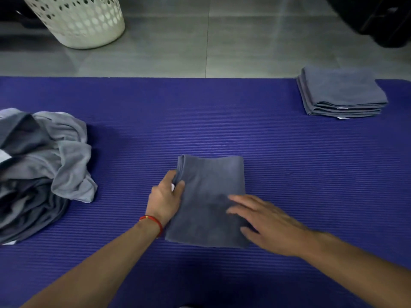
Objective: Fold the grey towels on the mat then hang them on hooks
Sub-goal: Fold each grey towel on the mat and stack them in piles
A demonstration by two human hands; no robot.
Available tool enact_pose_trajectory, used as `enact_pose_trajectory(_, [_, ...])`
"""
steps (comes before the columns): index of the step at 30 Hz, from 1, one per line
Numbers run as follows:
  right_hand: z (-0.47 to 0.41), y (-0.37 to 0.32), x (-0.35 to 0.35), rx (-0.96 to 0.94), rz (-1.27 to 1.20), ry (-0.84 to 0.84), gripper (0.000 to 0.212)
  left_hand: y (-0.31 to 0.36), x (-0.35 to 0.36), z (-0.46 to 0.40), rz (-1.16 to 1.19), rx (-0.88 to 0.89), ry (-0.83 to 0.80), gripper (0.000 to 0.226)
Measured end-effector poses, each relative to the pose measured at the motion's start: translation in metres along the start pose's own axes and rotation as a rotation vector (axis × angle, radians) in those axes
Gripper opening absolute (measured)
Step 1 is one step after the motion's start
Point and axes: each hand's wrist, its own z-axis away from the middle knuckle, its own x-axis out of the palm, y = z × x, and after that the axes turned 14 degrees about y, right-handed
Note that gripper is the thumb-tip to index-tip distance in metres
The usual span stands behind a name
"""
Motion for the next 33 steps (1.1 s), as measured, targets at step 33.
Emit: enact_pose_trajectory(33, [-0.021, 0.004, 0.030, 0.912, -0.898, 0.222, 0.091, 0.006, 0.004, 0.082, -0.456, 1.000, -0.136, 0.079])
